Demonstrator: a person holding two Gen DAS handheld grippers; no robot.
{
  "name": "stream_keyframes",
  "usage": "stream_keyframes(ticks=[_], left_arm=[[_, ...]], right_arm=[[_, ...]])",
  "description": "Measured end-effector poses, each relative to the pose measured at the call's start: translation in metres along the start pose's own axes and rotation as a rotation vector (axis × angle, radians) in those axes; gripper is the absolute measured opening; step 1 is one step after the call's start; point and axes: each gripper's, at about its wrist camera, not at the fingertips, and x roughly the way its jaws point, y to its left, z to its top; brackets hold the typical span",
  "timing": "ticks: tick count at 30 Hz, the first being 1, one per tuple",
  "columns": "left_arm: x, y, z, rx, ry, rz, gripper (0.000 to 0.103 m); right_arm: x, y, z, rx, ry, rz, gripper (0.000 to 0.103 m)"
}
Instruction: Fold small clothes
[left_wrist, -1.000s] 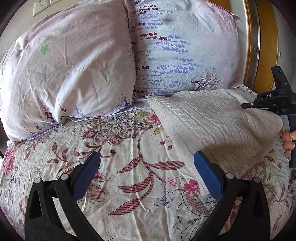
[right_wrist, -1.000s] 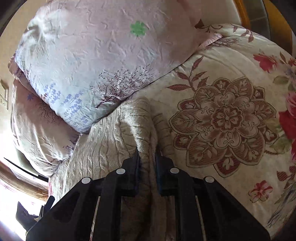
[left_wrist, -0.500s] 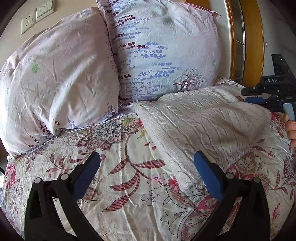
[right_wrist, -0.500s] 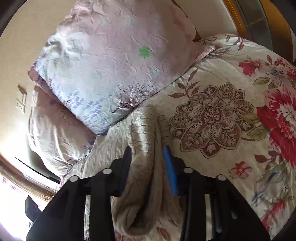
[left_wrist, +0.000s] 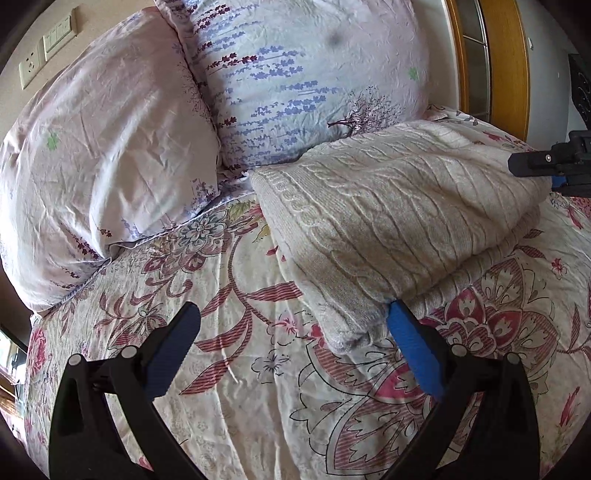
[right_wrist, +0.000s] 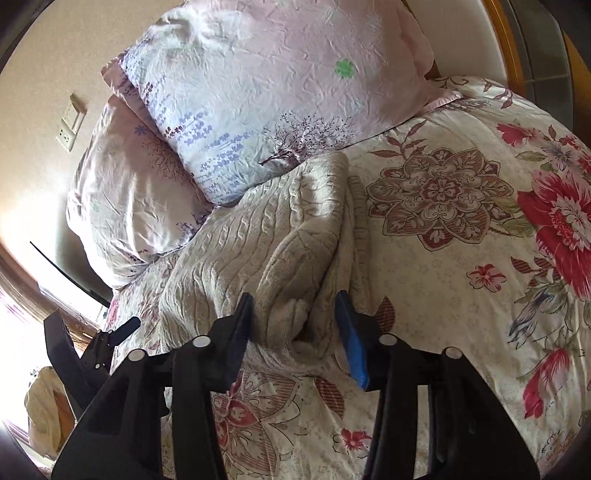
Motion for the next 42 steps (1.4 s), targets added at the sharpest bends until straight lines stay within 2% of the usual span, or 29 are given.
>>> stream_keyframes(ticks=[1, 5, 9, 13, 17, 21, 24, 25, 27, 28, 29, 33, 35, 38, 39, 40, 41, 42], left_arm=[[0.001, 0.001, 0.0, -0.005, 0.004, 0.0, 0.101], [0.001, 0.006, -0.001, -0.023, 0.013, -0.005, 0.101], [0.002, 0.011, -0.005, -0.042, 0.03, -0.017, 0.101], [-0.001, 0.012, -0.006, -0.048, 0.025, -0.027, 0.101], [0.002, 0.012, -0.007, -0.048, 0.042, -0.027, 0.101], [0.009, 0.017, -0.009, -0.062, 0.082, -0.059, 0.101], [0.001, 0.021, -0.011, -0.03, 0.063, -0.08, 0.101], [-0.005, 0.026, -0.011, -0.032, 0.045, -0.098, 0.101], [-0.016, 0.041, -0.007, -0.061, 0.005, -0.137, 0.101], [-0.019, 0.047, -0.004, -0.079, -0.013, -0.141, 0.101], [-0.019, 0.053, 0.001, -0.094, -0.026, -0.13, 0.101], [-0.008, 0.063, 0.027, -0.143, -0.026, -0.084, 0.101], [-0.001, 0.06, 0.037, -0.155, -0.017, -0.07, 0.101], [0.007, 0.052, 0.045, -0.159, -0.007, -0.083, 0.101], [0.008, 0.05, 0.046, -0.154, -0.006, -0.082, 0.101], [0.01, 0.047, 0.047, -0.148, -0.004, -0.082, 0.101], [0.011, 0.045, 0.047, -0.144, -0.003, -0.084, 0.101], [0.013, 0.043, 0.046, -0.139, -0.001, -0.088, 0.101]], right_arm=[[0.0, 0.0, -0.001, -0.008, 0.0, -0.009, 0.032], [-0.001, -0.002, -0.004, -0.023, -0.004, -0.03, 0.017], [-0.009, -0.002, -0.005, -0.023, -0.05, -0.048, 0.013], [-0.019, -0.004, -0.008, 0.007, -0.078, -0.042, 0.012], [-0.01, -0.013, -0.023, 0.039, -0.033, -0.078, 0.012], [-0.003, -0.021, -0.029, 0.06, -0.015, -0.064, 0.012], [-0.008, -0.017, -0.025, 0.036, -0.002, -0.047, 0.013], [-0.012, -0.017, -0.021, 0.042, -0.009, -0.03, 0.017], [-0.021, -0.019, -0.011, 0.061, -0.033, -0.003, 0.037], [-0.024, -0.021, -0.003, 0.076, -0.05, 0.011, 0.052], [-0.025, -0.024, 0.007, 0.093, -0.057, 0.019, 0.054], [0.001, -0.034, 0.047, 0.177, -0.026, 0.039, 0.054], [0.019, -0.036, 0.062, 0.199, -0.007, 0.022, 0.047], [0.046, -0.039, 0.079, 0.217, 0.03, -0.002, 0.044], [0.054, -0.04, 0.082, 0.223, 0.043, 0.002, 0.039], [0.063, -0.039, 0.085, 0.217, 0.057, 0.007, 0.016], [0.068, -0.036, 0.087, 0.195, 0.063, 0.001, 0.009], [0.069, -0.033, 0.089, 0.165, 0.042, -0.029, 0.009]])
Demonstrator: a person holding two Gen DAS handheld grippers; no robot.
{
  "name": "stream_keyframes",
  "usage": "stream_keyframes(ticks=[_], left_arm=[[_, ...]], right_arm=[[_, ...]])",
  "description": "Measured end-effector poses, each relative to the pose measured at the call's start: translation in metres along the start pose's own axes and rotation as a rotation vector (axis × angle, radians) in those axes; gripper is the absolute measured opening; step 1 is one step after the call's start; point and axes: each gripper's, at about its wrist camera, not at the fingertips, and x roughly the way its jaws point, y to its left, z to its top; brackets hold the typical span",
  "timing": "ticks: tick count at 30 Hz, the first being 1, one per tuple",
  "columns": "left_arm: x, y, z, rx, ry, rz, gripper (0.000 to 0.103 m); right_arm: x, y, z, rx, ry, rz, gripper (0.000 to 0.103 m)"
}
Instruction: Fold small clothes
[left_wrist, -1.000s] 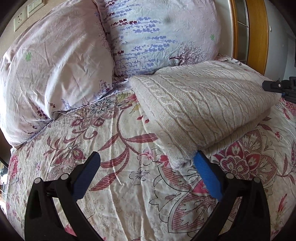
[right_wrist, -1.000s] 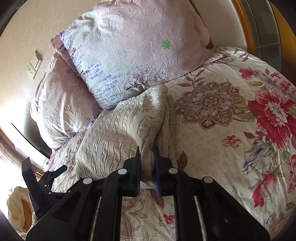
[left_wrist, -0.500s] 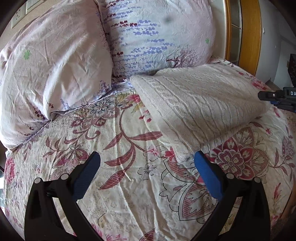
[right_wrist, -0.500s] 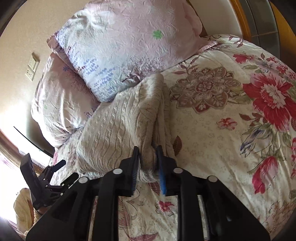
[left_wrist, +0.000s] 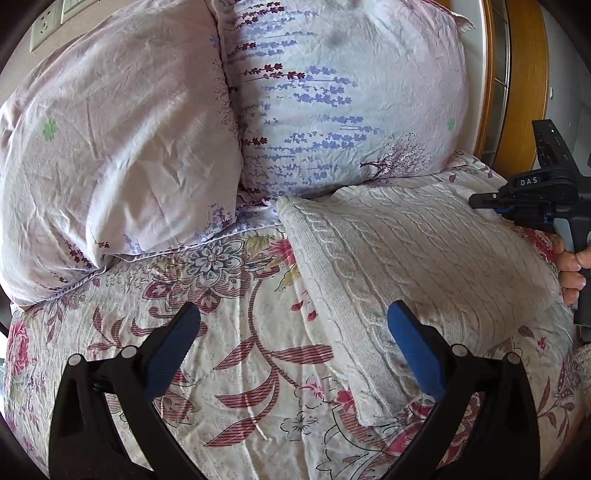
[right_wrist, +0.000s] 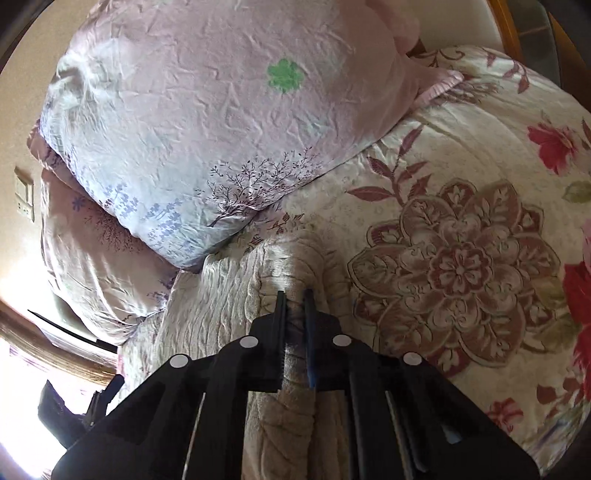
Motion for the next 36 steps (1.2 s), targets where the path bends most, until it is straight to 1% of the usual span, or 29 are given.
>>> stream_keyframes(ticks=[1, 3, 4, 6, 7, 9, 10, 11, 12, 13, 16, 18, 19, 20, 21, 22, 23, 24, 25, 26, 27, 29, 31, 32, 33, 34, 35, 36], left_arm=[[0.001, -0.001, -0.001, 0.006, 0.002, -0.001, 0.101], [0.004, -0.002, -0.002, 0.014, 0.001, -0.004, 0.101], [0.004, -0.001, -0.001, 0.009, -0.002, -0.011, 0.101], [0.007, 0.003, 0.001, -0.012, 0.003, -0.027, 0.101], [0.008, 0.005, 0.003, -0.03, 0.007, -0.043, 0.101], [0.013, 0.014, 0.008, -0.094, 0.012, -0.108, 0.101], [0.016, 0.018, 0.01, -0.134, 0.019, -0.141, 0.101], [0.021, 0.022, 0.013, -0.175, 0.03, -0.174, 0.101], [0.026, 0.025, 0.016, -0.208, 0.043, -0.204, 0.101], [0.033, 0.026, 0.019, -0.235, 0.065, -0.231, 0.101], [0.055, 0.028, 0.025, -0.296, 0.142, -0.298, 0.101], [0.068, 0.027, 0.026, -0.328, 0.178, -0.34, 0.101], [0.074, 0.027, 0.025, -0.343, 0.195, -0.359, 0.101], [0.079, 0.026, 0.023, -0.356, 0.208, -0.376, 0.101], [0.083, 0.025, 0.021, -0.369, 0.218, -0.396, 0.101], [0.087, 0.023, 0.02, -0.381, 0.226, -0.414, 0.1], [0.089, 0.022, 0.018, -0.388, 0.234, -0.438, 0.099], [0.091, 0.02, 0.017, -0.394, 0.24, -0.466, 0.094], [0.09, 0.018, 0.018, -0.391, 0.227, -0.473, 0.087], [0.09, 0.016, 0.018, -0.39, 0.235, -0.511, 0.08], [0.092, 0.015, 0.018, -0.407, 0.248, -0.531, 0.077], [0.093, 0.015, 0.018, -0.42, 0.246, -0.528, 0.077], [0.09, 0.011, 0.019, -0.393, 0.234, -0.501, 0.075], [0.089, 0.008, 0.02, -0.378, 0.227, -0.486, 0.073], [0.087, 0.005, 0.021, -0.36, 0.217, -0.471, 0.069], [0.084, 0.002, 0.022, -0.34, 0.206, -0.456, 0.064], [0.083, 0.0, 0.025, -0.323, 0.197, -0.443, 0.062], [0.081, -0.001, 0.026, -0.314, 0.189, -0.441, 0.056]], right_arm=[[-0.001, 0.002, 0.001, -0.019, -0.027, -0.048, 0.008], [-0.002, -0.005, 0.006, 0.018, -0.054, -0.077, 0.007], [0.0, -0.011, 0.01, 0.044, -0.049, -0.082, 0.007], [0.006, -0.018, 0.009, 0.066, -0.005, -0.059, 0.008], [0.004, -0.018, 0.008, 0.064, 0.004, -0.03, 0.009], [-0.007, -0.018, 0.003, 0.071, 0.012, 0.025, 0.02], [-0.012, -0.019, 0.001, 0.08, 0.021, 0.058, 0.041], [-0.016, -0.019, -0.001, 0.084, 0.026, 0.076, 0.068], [-0.02, -0.019, -0.003, 0.086, 0.033, 0.068, 0.076], [-0.022, -0.02, -0.005, 0.084, 0.045, 0.061, 0.078], [-0.017, -0.023, -0.012, 0.099, 0.118, 0.093, 0.078], [-0.012, -0.021, -0.018, 0.093, 0.155, 0.095, 0.077], [-0.009, -0.02, -0.02, 0.083, 0.171, 0.091, 0.075], [-0.006, -0.018, -0.023, 0.073, 0.187, 0.094, 0.069], [-0.002, -0.016, -0.026, 0.064, 0.21, 0.095, 0.065], [0.002, -0.015, -0.028, 0.063, 0.227, 0.099, 0.063], [0.002, -0.015, -0.029, 0.058, 0.225, 0.106, 0.063], [0.002, -0.015, -0.029, 0.056, 0.226, 0.112, 0.063], [0.003, -0.016, -0.029, 0.064, 0.23, 0.128, 0.062], [0.004, -0.018, -0.03, 0.077, 0.238, 0.149, 0.061], [0.005, -0.02, -0.031, 0.083, 0.237, 0.164, 0.061], [0.004, -0.021, -0.032, 0.077, 0.231, 0.172, 0.061], [0.002, -0.018, -0.034, 0.05, 0.225, 0.162, 0.062], [0.002, -0.016, -0.035, 0.034, 0.22, 0.156, 0.058], [0.002, -0.016, -0.037, 0.026, 0.225, 0.162, 0.05], [0.008, -0.017, -0.039, 0.043, 0.255, 0.206, 0.039], [0.009, -0.019, -0.041, 0.059, 0.256, 0.231, 0.037], [0.009, -0.02, -0.043, 0.055, 0.247, 0.239, 0.036]])
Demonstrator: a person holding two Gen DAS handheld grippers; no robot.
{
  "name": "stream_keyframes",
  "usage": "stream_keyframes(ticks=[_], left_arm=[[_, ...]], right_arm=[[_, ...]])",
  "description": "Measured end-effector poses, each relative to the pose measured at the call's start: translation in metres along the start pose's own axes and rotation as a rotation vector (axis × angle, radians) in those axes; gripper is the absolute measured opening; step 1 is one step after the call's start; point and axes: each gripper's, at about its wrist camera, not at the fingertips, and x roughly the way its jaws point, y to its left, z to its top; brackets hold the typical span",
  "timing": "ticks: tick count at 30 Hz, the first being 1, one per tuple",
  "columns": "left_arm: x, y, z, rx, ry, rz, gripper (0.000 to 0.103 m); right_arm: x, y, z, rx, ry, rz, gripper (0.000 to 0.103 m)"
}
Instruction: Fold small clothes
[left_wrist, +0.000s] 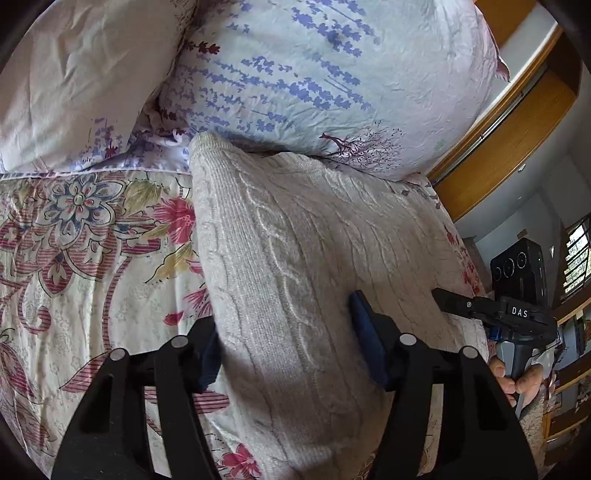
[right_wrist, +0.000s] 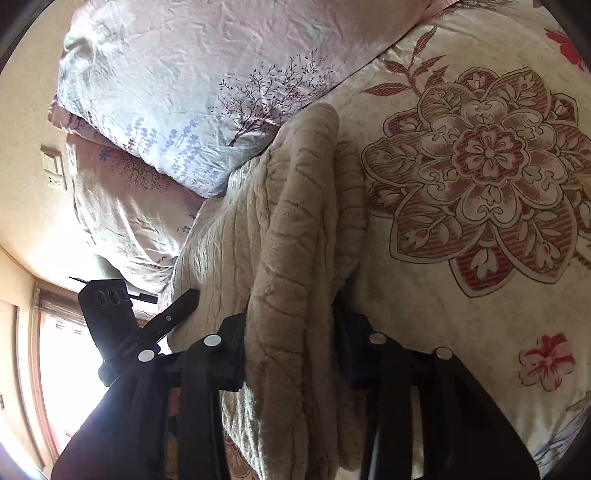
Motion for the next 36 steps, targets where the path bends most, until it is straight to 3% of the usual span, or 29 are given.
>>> stream_keyframes(ticks=[4, 9, 15, 17, 19, 22, 24, 27, 29, 31, 33, 34, 36], left_arm=[[-0.009, 0.005, 0.003, -0.014, -0.016, -0.046, 0.039], [-0.041, 0.027, -0.001, -0.047, -0.049, -0.067, 0.037], [-0.107, 0.073, -0.018, -0.099, -0.118, 0.004, 0.037], [-0.115, 0.088, -0.023, -0.107, -0.118, 0.058, 0.039], [-0.105, 0.102, -0.028, -0.14, -0.08, 0.096, 0.046], [-0.103, 0.114, -0.034, -0.15, -0.106, 0.117, 0.063], [-0.114, 0.105, -0.035, -0.098, -0.153, 0.176, 0.065], [-0.144, 0.085, -0.041, 0.0, -0.281, 0.31, 0.084], [-0.158, 0.069, -0.046, 0.064, -0.346, 0.368, 0.09], [-0.163, 0.055, -0.052, 0.117, -0.361, 0.397, 0.093], [-0.164, 0.046, -0.058, 0.153, -0.355, 0.415, 0.095], [-0.162, 0.042, -0.06, 0.164, -0.347, 0.419, 0.095], [-0.158, 0.039, -0.064, 0.177, -0.333, 0.438, 0.095]], right_arm=[[-0.003, -0.001, -0.008, 0.026, -0.022, 0.07, 0.031], [0.005, 0.041, -0.018, -0.058, -0.017, 0.133, 0.029], [0.06, 0.099, -0.031, -0.198, 0.039, 0.148, 0.028], [0.084, 0.108, -0.036, -0.232, 0.07, 0.103, 0.028], [0.108, 0.11, -0.044, -0.255, 0.092, 0.0, 0.032], [0.107, 0.105, -0.046, -0.231, 0.082, -0.023, 0.041], [0.089, 0.104, -0.043, -0.231, 0.029, -0.049, 0.044], [0.061, 0.108, -0.034, -0.23, -0.097, -0.062, 0.045], [0.059, 0.107, -0.024, -0.203, -0.108, -0.053, 0.045], [0.07, 0.108, -0.019, -0.182, -0.09, -0.048, 0.044], [0.083, 0.106, -0.019, -0.168, -0.06, -0.033, 0.034], [0.091, 0.106, -0.018, -0.164, -0.046, -0.046, 0.02], [0.091, 0.106, -0.022, -0.162, -0.073, -0.095, 0.01]])
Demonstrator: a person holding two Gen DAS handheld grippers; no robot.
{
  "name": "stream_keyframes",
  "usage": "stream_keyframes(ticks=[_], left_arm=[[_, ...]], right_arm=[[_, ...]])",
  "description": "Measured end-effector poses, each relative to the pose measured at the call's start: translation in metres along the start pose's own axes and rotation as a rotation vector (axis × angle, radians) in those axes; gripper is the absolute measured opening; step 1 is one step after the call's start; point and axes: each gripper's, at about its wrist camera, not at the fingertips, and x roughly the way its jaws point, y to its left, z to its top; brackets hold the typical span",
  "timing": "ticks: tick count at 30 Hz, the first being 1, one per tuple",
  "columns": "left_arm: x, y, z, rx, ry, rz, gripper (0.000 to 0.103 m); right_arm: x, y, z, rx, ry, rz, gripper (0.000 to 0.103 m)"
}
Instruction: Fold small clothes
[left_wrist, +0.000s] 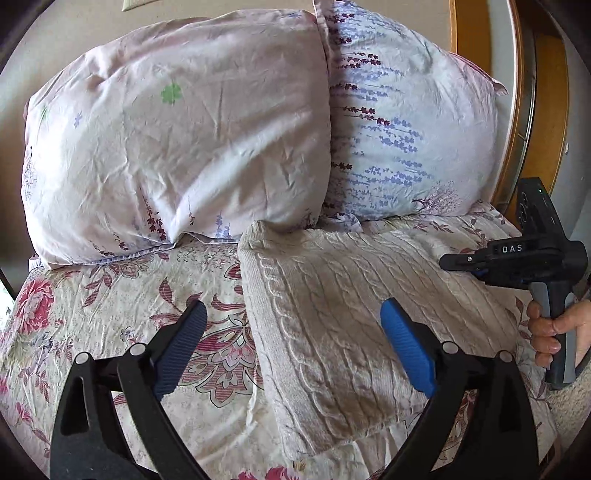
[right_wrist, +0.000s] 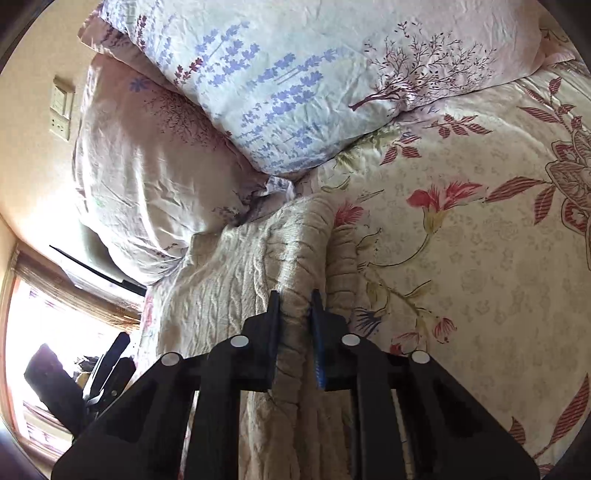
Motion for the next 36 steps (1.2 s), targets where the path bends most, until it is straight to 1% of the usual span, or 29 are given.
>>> stream_keyframes(ticks=[2, 4, 6, 8, 9, 10, 12, 13, 14, 16, 17, 20, 21, 23, 26, 29, 33, 36], left_arm=[[-0.002, -0.002, -0.005, 0.011, 0.004, 0.018, 0.095], [-0.007, -0.001, -0.011, 0.017, 0.006, 0.043, 0.097], [-0.015, 0.0, -0.018, 0.018, 0.002, 0.081, 0.101], [-0.022, 0.002, -0.027, 0.025, 0.005, 0.131, 0.101], [-0.024, 0.003, -0.032, 0.027, 0.016, 0.159, 0.101], [-0.026, 0.004, -0.036, 0.027, 0.03, 0.183, 0.101], [-0.028, 0.006, -0.048, 0.026, 0.055, 0.213, 0.101], [-0.029, 0.006, -0.052, 0.026, 0.066, 0.224, 0.101], [-0.028, 0.005, -0.057, 0.028, 0.08, 0.238, 0.101], [-0.027, 0.001, -0.065, 0.037, 0.101, 0.261, 0.101], [-0.026, -0.002, -0.068, 0.041, 0.107, 0.269, 0.101], [-0.023, -0.01, -0.076, 0.045, 0.135, 0.276, 0.101], [-0.023, -0.012, -0.079, 0.045, 0.14, 0.274, 0.101], [-0.021, -0.017, -0.083, 0.039, 0.146, 0.272, 0.101], [-0.018, -0.02, -0.087, 0.014, 0.165, 0.254, 0.101], [-0.012, -0.021, -0.089, -0.011, 0.184, 0.252, 0.101], [-0.005, -0.021, -0.092, -0.02, 0.211, 0.255, 0.101], [-0.001, -0.017, -0.093, -0.039, 0.241, 0.243, 0.101]], right_arm=[[0.006, -0.007, 0.002, 0.044, -0.017, -0.043, 0.01], [0.014, -0.012, 0.005, 0.065, -0.014, -0.073, 0.01], [0.011, -0.012, 0.003, 0.043, -0.014, -0.088, 0.011], [0.002, -0.001, -0.001, -0.006, -0.041, -0.105, 0.012], [-0.007, 0.003, -0.005, -0.023, -0.058, -0.114, 0.015], [-0.016, 0.007, -0.01, -0.04, -0.075, -0.129, 0.021], [-0.036, 0.016, -0.023, -0.075, -0.121, -0.161, 0.046], [-0.047, 0.019, -0.03, -0.091, -0.148, -0.182, 0.07], [-0.054, 0.024, -0.036, -0.112, -0.178, -0.199, 0.084], [-0.072, 0.033, -0.054, -0.168, -0.228, -0.23, 0.091], [-0.078, 0.037, -0.063, -0.189, -0.246, -0.256, 0.097], [-0.085, 0.047, -0.085, -0.237, -0.263, -0.333, 0.099], [-0.084, 0.05, -0.092, -0.254, -0.259, -0.357, 0.101], [-0.079, 0.054, -0.106, -0.287, -0.248, -0.397, 0.102], [-0.071, 0.06, -0.124, -0.317, -0.217, -0.414, 0.102], [-0.06, 0.062, -0.137, -0.324, -0.179, -0.434, 0.102], [-0.046, 0.063, -0.147, -0.328, -0.144, -0.46, 0.102], [-0.036, 0.061, -0.151, -0.314, -0.107, -0.458, 0.102]])
